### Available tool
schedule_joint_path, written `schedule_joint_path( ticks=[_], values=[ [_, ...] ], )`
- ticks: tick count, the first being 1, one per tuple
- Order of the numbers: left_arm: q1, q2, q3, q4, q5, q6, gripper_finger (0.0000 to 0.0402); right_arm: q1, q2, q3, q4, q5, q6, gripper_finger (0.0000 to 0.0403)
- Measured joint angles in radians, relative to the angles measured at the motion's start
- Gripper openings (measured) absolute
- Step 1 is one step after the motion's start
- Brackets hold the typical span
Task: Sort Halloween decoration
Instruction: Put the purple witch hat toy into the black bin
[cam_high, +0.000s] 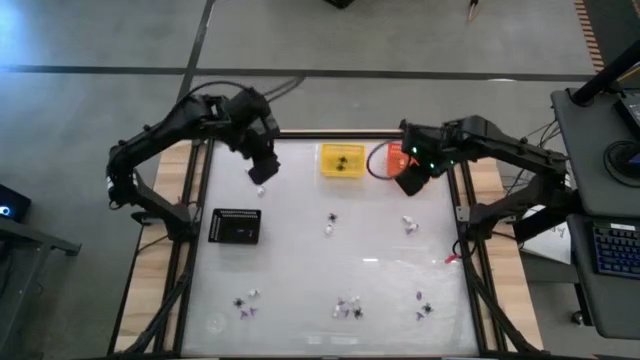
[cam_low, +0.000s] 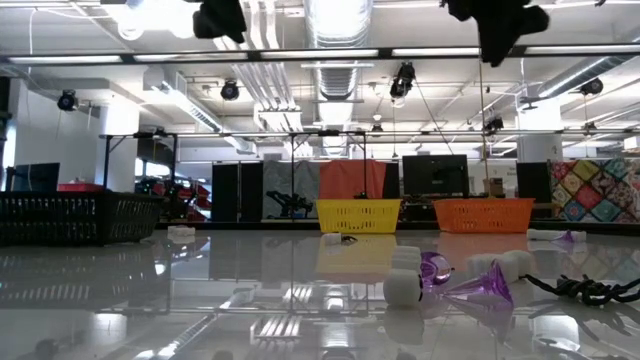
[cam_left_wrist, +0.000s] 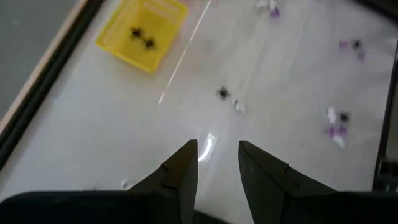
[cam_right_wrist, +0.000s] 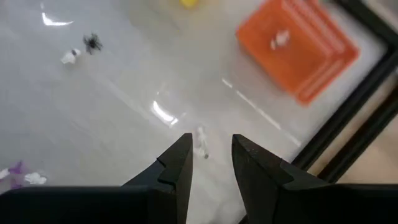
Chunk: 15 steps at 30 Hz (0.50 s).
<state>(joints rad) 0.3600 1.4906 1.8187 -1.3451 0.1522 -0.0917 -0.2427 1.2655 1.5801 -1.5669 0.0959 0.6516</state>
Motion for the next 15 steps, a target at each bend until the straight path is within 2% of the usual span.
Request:
schedule_joint_path(
  ticks=[11, 15],
  values=[
    [-0.303, -0.003, -0.002, -0.074, -0.087, -0.031, 0.0098, 0.291, -0.068, -0.216, 0.008, -0.019, 0.518, 0.0105],
    [-0.41, -0.005, -0.002, -0.112, -0.173, -0.059, 0.0098, 0.419, -0.061, -0.269, 0.049, -0.021, 0.695, 0.0105]
  ],
)
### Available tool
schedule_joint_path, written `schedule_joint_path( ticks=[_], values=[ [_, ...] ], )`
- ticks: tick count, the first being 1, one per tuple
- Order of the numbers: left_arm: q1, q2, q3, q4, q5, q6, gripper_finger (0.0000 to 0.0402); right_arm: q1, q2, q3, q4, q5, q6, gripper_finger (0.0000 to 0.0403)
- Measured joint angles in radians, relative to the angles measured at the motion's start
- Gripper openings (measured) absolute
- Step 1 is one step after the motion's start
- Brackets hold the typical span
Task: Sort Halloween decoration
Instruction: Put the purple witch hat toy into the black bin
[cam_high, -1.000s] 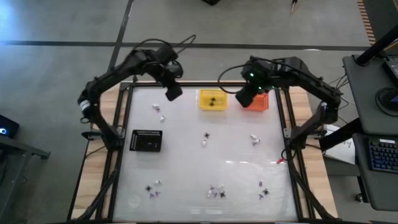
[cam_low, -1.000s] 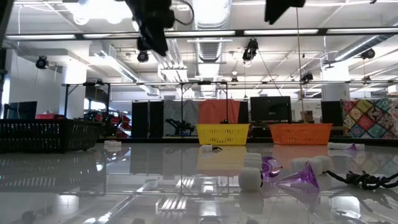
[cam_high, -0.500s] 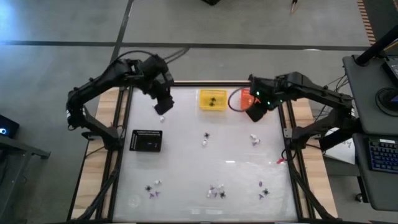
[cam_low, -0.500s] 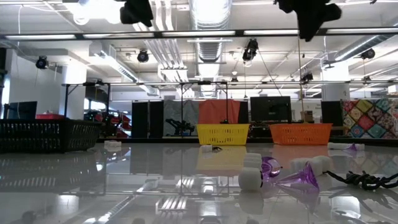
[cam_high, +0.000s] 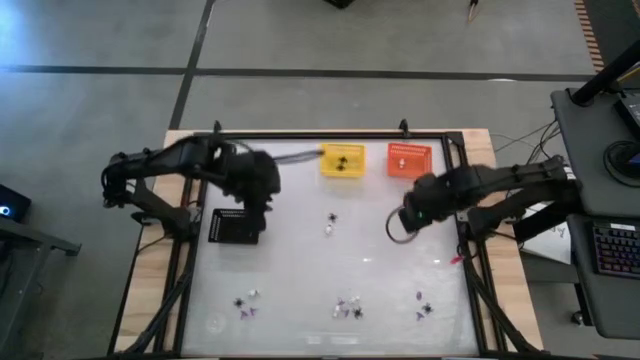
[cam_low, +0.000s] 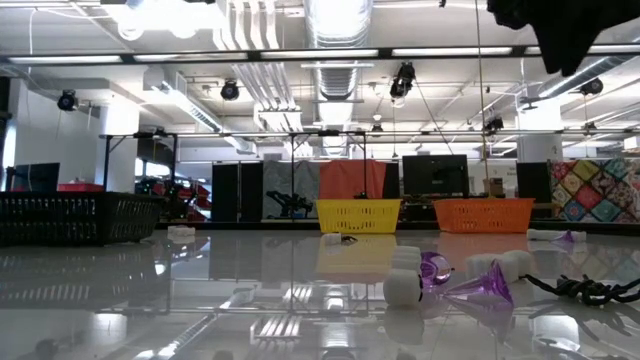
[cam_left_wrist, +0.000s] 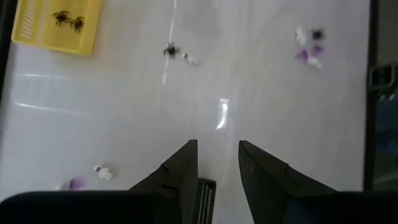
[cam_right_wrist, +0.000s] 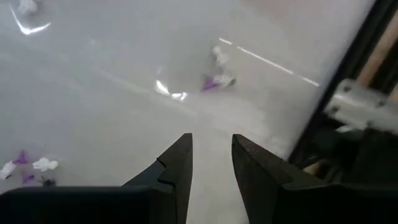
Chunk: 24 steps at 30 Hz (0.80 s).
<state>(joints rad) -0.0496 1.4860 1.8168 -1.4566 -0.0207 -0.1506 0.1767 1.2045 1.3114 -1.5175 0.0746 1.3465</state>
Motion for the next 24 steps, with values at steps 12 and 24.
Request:
schedule_joint_path(
  ticks=[12, 24],
  values=[
    [-0.183, -0.038, 0.0, -0.053, -0.113, -0.069, 0.0098, 0.376, 0.062, -0.085, 0.227, 0.083, 0.519, 0.0105],
    [-0.187, -0.11, 0.0, -0.058, -0.131, -0.077, 0.0098, 0.538, 0.291, -0.079, 0.286, -0.005, 0.769, 0.0105]
  ],
)
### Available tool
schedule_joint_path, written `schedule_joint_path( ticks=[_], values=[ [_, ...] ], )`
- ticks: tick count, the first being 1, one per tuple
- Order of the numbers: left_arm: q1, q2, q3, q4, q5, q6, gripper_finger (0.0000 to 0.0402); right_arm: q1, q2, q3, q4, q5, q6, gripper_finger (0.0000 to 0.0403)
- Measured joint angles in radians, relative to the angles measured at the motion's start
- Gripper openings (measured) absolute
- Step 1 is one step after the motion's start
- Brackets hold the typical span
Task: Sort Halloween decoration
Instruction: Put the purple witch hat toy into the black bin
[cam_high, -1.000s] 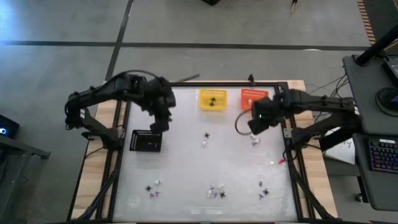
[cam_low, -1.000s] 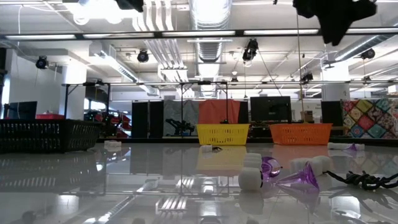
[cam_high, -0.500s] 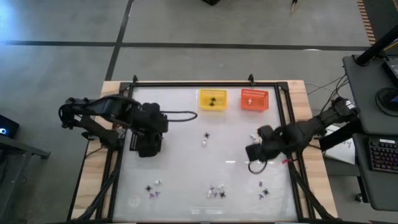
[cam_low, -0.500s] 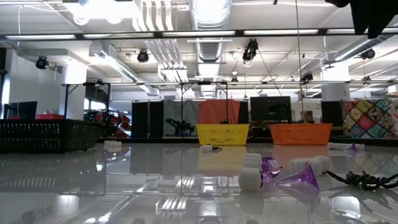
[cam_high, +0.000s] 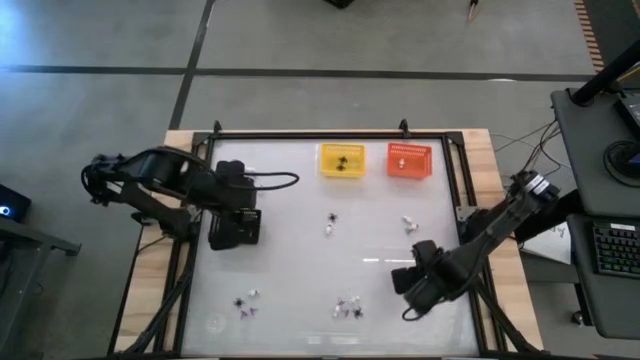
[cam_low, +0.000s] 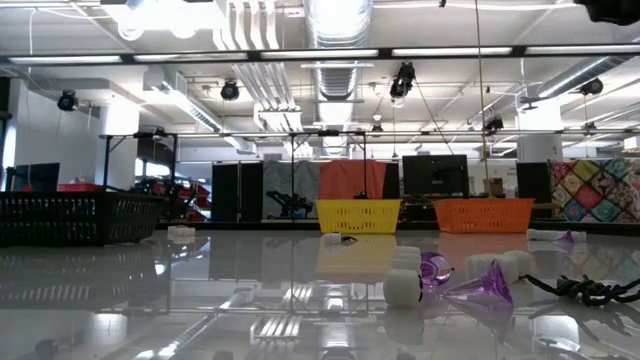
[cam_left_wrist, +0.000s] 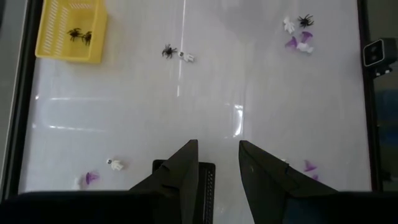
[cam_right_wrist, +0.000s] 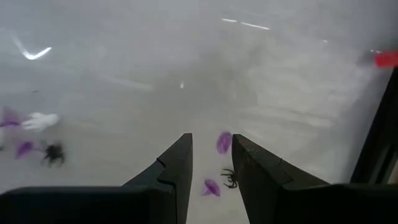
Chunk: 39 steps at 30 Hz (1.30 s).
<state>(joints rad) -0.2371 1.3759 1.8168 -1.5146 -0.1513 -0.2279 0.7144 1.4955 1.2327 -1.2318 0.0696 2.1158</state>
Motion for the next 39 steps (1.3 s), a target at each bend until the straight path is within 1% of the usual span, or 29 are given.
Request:
schedule_joint_path(
  ticks=[6, 12, 20, 24, 30, 33, 39],
  values=[
    [0.0, -0.031, 0.0, -0.002, 0.0, -0.002, 0.0098, 0.041, 0.091, 0.0, 0.037, -0.044, 0.104, 0.0105],
    [0.0, -0.042, 0.0, -0.002, 0.0, -0.015, 0.0098, 0.071, 0.149, -0.001, 0.047, -0.052, 0.17, 0.0105],
    [0.0, -0.042, 0.0, -0.014, 0.002, -0.023, 0.0098, 0.082, 0.211, -0.006, 0.05, -0.052, 0.189, 0.0105],
    [0.0, -0.042, 0.0, -0.015, 0.003, -0.03, 0.0098, 0.082, 0.238, -0.013, 0.08, -0.051, 0.19, 0.0105],
    [-0.001, -0.042, 0.0, -0.017, 0.003, -0.044, 0.0098, 0.082, 0.242, -0.058, 0.151, -0.054, 0.209, 0.0105],
    [-0.005, -0.042, 0.0, -0.022, 0.004, -0.045, 0.0098, 0.082, 0.242, -0.084, 0.172, -0.1, 0.215, 0.0105],
    [-0.011, -0.042, 0.0, -0.023, 0.004, -0.052, 0.0098, 0.085, 0.242, -0.13, 0.254, -0.105, 0.215, 0.0104]
  ],
)
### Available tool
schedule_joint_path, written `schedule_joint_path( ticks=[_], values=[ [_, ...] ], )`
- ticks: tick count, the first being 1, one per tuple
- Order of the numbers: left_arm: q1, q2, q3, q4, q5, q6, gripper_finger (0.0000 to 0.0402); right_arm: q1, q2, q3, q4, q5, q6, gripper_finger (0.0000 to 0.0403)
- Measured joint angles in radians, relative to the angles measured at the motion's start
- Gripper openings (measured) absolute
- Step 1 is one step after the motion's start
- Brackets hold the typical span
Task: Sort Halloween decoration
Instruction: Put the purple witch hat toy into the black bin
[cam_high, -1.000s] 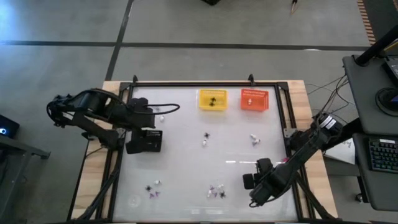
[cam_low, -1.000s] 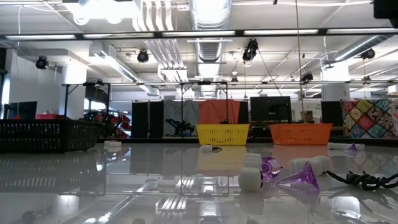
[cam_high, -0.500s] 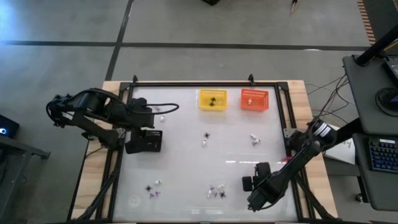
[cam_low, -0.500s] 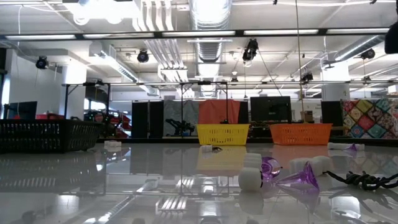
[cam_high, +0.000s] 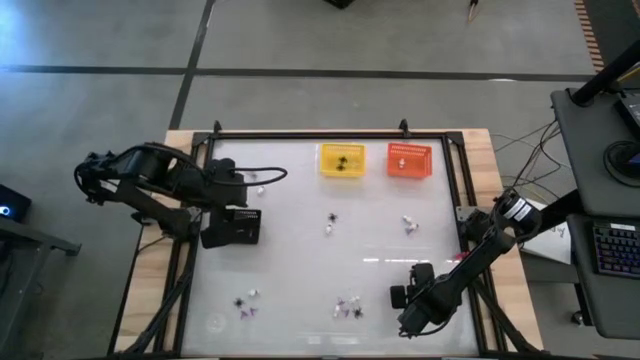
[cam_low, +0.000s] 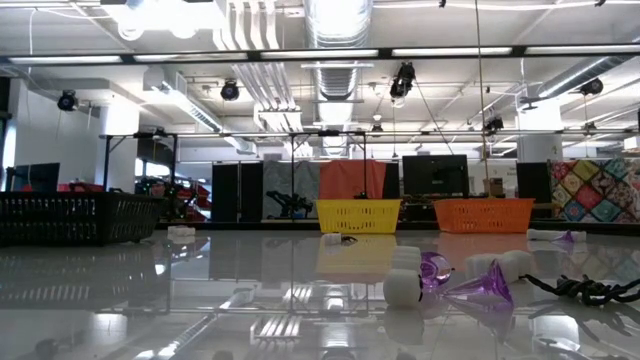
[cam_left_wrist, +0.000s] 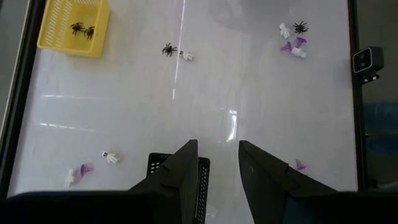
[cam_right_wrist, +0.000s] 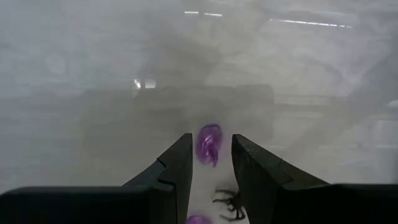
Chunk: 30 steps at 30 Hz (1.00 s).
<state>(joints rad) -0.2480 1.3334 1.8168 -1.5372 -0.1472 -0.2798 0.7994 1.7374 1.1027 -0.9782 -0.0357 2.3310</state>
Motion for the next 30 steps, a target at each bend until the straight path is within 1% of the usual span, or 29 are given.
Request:
schedule_joint_path(
  ticks=[4, 6, 10, 11, 16, 18, 22, 25, 30],
  values=[
    [0.0, 0.0, 0.0, 0.0, 0.0, 0.0, 0.0098, 0.0, 0.0, -0.014, 0.028, 0.0, 0.0, 0.0092],
    [0.0, 0.0, 0.0, 0.0, 0.0, 0.0, 0.0098, 0.0, -0.001, -0.018, 0.031, 0.001, -0.001, 0.0073],
    [0.0, 0.0, 0.0, 0.0, 0.0, 0.0, 0.0098, -0.001, -0.003, -0.022, 0.031, -0.016, -0.012, 0.0022],
    [0.0, 0.0, 0.0, 0.0, 0.0, 0.0, 0.0098, 0.0, -0.003, -0.021, 0.027, -0.024, -0.012, 0.0017],
    [0.0, 0.0, 0.0, -0.007, -0.001, 0.0, 0.0098, 0.001, -0.004, -0.003, 0.029, -0.031, -0.013, 0.0012],
    [0.0, -0.001, -0.001, -0.018, -0.024, 0.0, 0.0098, 0.001, -0.007, 0.015, 0.027, -0.02, -0.017, 0.0011],
    [0.0, -0.017, -0.001, -0.034, -0.098, 0.009, 0.0098, -0.003, -0.018, 0.059, 0.019, 0.04, -0.028, 0.0011],
    [0.001, -0.044, -0.002, -0.035, -0.108, 0.016, 0.0098, -0.02, -0.018, 0.086, 0.019, 0.096, -0.04, 0.0011],
    [0.001, -0.091, -0.007, -0.034, -0.157, 0.009, 0.0098, -0.064, -0.018, 0.133, 0.022, 0.243, -0.094, 0.0011]
  ],
)
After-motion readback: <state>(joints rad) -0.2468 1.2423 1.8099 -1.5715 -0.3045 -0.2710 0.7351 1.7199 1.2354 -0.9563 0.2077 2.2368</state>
